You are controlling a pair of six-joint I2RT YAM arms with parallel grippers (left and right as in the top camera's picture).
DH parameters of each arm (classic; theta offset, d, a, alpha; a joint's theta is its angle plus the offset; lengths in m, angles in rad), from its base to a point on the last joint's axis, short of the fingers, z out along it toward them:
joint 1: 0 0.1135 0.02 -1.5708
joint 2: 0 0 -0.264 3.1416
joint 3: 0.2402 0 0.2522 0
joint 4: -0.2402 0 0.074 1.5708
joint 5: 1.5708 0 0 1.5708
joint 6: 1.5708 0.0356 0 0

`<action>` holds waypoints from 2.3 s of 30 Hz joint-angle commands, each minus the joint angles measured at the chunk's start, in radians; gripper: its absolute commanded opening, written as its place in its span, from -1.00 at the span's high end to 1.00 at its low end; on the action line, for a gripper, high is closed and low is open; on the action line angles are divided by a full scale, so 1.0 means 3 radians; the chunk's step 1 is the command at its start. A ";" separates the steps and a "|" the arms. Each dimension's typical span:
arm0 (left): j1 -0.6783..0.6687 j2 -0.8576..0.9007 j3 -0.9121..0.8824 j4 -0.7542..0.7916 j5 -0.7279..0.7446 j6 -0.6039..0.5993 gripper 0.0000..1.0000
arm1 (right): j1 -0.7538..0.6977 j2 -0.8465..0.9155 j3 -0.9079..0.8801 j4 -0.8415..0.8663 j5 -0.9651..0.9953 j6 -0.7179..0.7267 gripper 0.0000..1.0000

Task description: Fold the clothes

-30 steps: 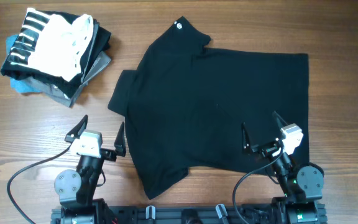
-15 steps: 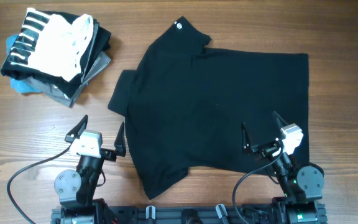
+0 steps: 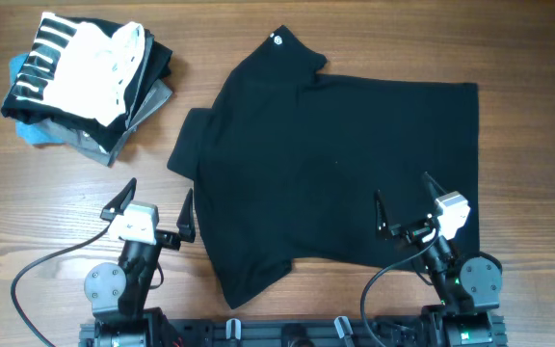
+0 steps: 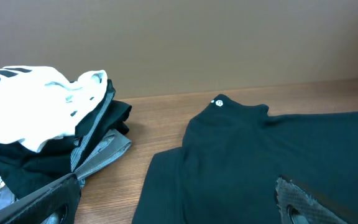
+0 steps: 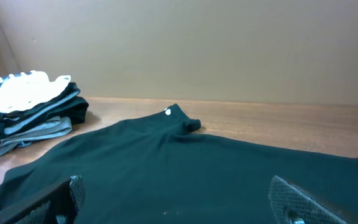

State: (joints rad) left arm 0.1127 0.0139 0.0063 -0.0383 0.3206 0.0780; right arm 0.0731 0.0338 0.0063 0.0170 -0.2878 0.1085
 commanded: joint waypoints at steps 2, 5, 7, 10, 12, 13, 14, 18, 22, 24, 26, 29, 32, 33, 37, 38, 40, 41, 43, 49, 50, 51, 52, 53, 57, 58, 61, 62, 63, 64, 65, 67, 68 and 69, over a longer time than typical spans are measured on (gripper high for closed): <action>-0.0020 -0.0024 -0.0001 -0.0025 0.0039 0.0041 -1.00 | 0.0001 -0.0015 -0.0004 0.0027 -0.0027 -0.0005 -0.99; -0.0020 -0.0024 0.0000 -0.0025 0.0039 0.0041 -1.00 | 0.0001 -0.0015 -0.0004 0.0027 -0.0027 -0.0005 -1.00; -0.0020 -0.0024 0.0000 -0.0025 0.0039 0.0042 -1.00 | 0.0001 -0.0015 -0.0004 0.0027 -0.0027 -0.0006 -0.99; -0.0020 -0.0024 -0.0001 -0.0025 0.0039 0.0042 -1.00 | 0.0001 -0.0015 -0.0004 0.0027 -0.0027 -0.0005 -0.99; -0.0020 -0.0024 -0.0001 -0.0025 0.0039 0.0041 -1.00 | 0.0001 -0.0015 -0.0004 0.0027 -0.0027 -0.0005 -1.00; -0.0020 -0.0024 0.0000 -0.0025 0.0039 0.0042 -1.00 | 0.0001 -0.0015 -0.0004 0.0027 -0.0027 -0.0005 -0.99; -0.0020 -0.0024 -0.0001 -0.0025 0.0039 0.0041 -1.00 | 0.0001 -0.0015 -0.0004 0.0027 -0.0027 -0.0004 -0.99; -0.0020 -0.0024 0.0000 -0.0025 0.0039 0.0042 -1.00 | 0.0001 -0.0015 -0.0004 0.0027 -0.0027 -0.0006 -0.99; -0.0020 -0.0024 0.0000 -0.0025 0.0039 0.0042 -1.00 | 0.0001 -0.0015 -0.0004 0.0027 -0.0014 -0.0009 -0.99; -0.0020 -0.0024 0.0000 -0.0025 0.0039 0.0041 -1.00 | 0.0001 -0.0015 -0.0004 0.0027 -0.0015 -0.0008 -0.99; -0.0020 -0.0024 0.0000 -0.0010 -0.0047 0.0079 -1.00 | 0.0001 -0.0015 -0.0004 0.0028 0.0000 -0.0014 -0.99; -0.0020 -0.0024 0.0000 0.0062 -0.0034 0.0076 -1.00 | 0.0001 -0.0015 -0.0004 0.0025 -0.0015 0.0107 -0.99; -0.0020 -0.0024 0.0000 0.0080 0.0022 0.0074 -1.00 | 0.0001 -0.0015 -0.0004 0.0181 -0.0018 0.0189 -0.99; -0.0020 -0.0024 0.0000 0.0088 0.0113 0.0072 -1.00 | 0.0001 -0.0015 -0.0004 0.0252 -0.0015 0.0275 -0.99; -0.0020 -0.0024 0.0094 0.0200 0.0215 0.0062 -1.00 | 0.0001 -0.0011 0.0131 0.0312 -0.0001 0.0511 -0.99; -0.0020 -0.0010 0.0200 0.0188 0.0205 0.0062 -1.00 | 0.0001 0.0010 0.0209 0.0296 0.0032 0.0512 -0.99; -0.0020 0.0154 0.0554 0.0000 0.0202 0.0062 -1.00 | 0.0001 0.0153 0.0439 0.0211 0.0083 0.0510 -0.99; -0.0020 0.0264 0.0718 -0.0127 0.0202 0.0062 -1.00 | 0.0001 0.0280 0.0576 0.0137 0.0088 0.0509 -1.00; -0.0020 0.0710 0.1223 -0.0481 0.0202 0.0062 -1.00 | 0.0001 0.0716 0.0931 -0.0056 0.0086 0.0512 -0.99; -0.0020 0.2416 0.2945 -0.1806 0.0217 -0.0041 -1.00 | 0.0001 0.2632 0.2672 -0.1288 -0.0150 0.0542 -1.00; -0.0020 0.2653 0.3173 -0.2023 0.0268 -0.0047 -1.00 | 0.0001 0.2899 0.2983 -0.1577 -0.0216 0.0516 -0.99; -0.0020 0.2832 0.3338 -0.2182 0.0309 -0.0047 -1.00 | 0.0001 0.3142 0.3283 -0.1827 -0.0262 0.0507 -0.99; -0.0020 0.3006 0.3517 -0.2379 0.0332 -0.0050 -1.00 | 0.0001 0.3426 0.3610 -0.2090 -0.0296 0.0497 -0.99; -0.0020 0.3134 0.3655 -0.2533 0.0343 -0.0050 -1.00 | 0.0001 0.3680 0.3914 -0.2354 -0.0317 0.0418 -1.00; -0.0020 0.3365 0.3801 -0.2738 0.0830 -0.0151 -1.00 | 0.0001 0.4223 0.4372 -0.2853 -0.0464 0.0429 -0.99; -0.0020 0.3380 0.3801 -0.2806 0.0844 -0.0148 -1.00 | -0.0015 0.4262 0.4370 -0.2951 -0.0380 0.0467 -0.82; -0.0020 0.3501 0.3779 -0.3185 0.0593 -0.0150 -1.00 | -0.0146 0.4219 0.4370 -0.3323 0.0507 0.1164 -0.89; -0.0020 0.3581 0.3754 -0.3348 0.0558 -0.0159 -1.00 | -0.0212 0.4184 0.4370 -0.3466 0.0800 0.1362 -0.98; -0.0020 0.3707 0.3708 -0.3474 0.0533 -0.0319 -1.00 | -0.0295 0.4149 0.4370 -0.3572 0.0947 0.1466 -0.99; -0.0020 0.3831 0.3651 -0.3546 0.0532 -0.0525 -1.00 | -0.0397 0.4136 0.4370 -0.3660 0.0963 0.1499 -0.99; -0.0020 0.3984 0.3582 -0.3569 0.0523 -0.0674 -1.00 | -0.0484 0.4139 0.4369 -0.3761 0.0964 0.1615 -0.99; -0.0020 0.4280 0.3440 -0.3530 0.0680 -0.0825 -1.00 | -0.0664 0.4167 0.4367 -0.3952 0.0964 0.1743 -0.99; -0.0020 0.4442 0.3419 -0.3567 0.0926 -0.0835 -1.00 | -0.0778 0.4177 0.4367 -0.4014 0.0965 0.1742 -0.99; -0.0022 0.4612 0.3419 -0.3580 0.1049 -0.0834 -1.00 | -0.0885 0.4177 0.4367 -0.4053 0.0961 0.1743 -0.99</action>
State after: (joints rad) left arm 0.1127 1.2877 1.0588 -1.1030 0.5133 -0.1078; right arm -0.1337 1.2964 1.2991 -1.1793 -0.0441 0.5777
